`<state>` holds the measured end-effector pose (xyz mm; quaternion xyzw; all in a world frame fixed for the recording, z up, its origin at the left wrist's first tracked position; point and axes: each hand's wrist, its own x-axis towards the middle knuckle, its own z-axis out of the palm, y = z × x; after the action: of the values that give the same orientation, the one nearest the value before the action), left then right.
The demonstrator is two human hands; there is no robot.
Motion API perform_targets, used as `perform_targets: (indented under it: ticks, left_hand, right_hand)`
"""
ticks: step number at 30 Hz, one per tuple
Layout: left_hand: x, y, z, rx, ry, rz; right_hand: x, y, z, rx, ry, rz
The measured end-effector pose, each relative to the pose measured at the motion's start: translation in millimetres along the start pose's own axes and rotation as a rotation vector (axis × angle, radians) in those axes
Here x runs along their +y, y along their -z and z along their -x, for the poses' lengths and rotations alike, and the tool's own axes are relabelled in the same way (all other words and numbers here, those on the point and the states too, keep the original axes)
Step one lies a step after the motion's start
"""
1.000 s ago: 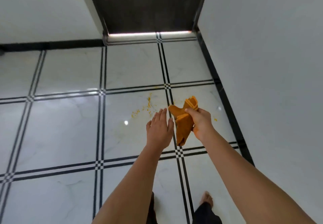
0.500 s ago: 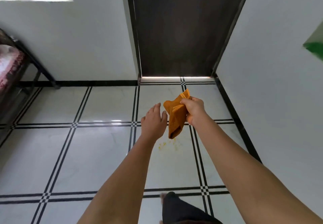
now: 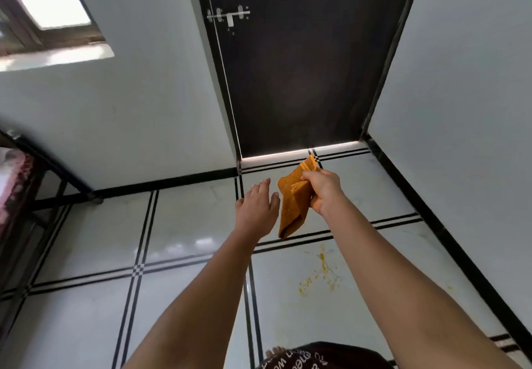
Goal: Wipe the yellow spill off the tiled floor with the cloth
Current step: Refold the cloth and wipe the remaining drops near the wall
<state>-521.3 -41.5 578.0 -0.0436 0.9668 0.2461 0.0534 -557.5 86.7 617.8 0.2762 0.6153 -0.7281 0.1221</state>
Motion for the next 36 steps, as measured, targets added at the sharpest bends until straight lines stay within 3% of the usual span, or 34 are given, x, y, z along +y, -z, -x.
perform_targets:
  ticks: [10, 19, 26, 36]
  left_hand:
    - [-75, 30, -128, -0.182, -0.194, -0.048]
    - [-129, 66, -249, -0.469, -0.500, -0.213]
    - [-90, 24, -293, -0.611, -0.782, -0.225]
    - [-2, -114, -354, -0.818, -1.018, -0.310]
  right_hand:
    - [-13, -92, -81, 0.202, 0.018, -0.036]
    - [-6, -165, -115, 0.548, 0.016, -0.386]
    - [-2, -154, -142, 0.814, 0.066, -0.602]
    - [63, -73, -238, 1.097, -0.040, -0.867]
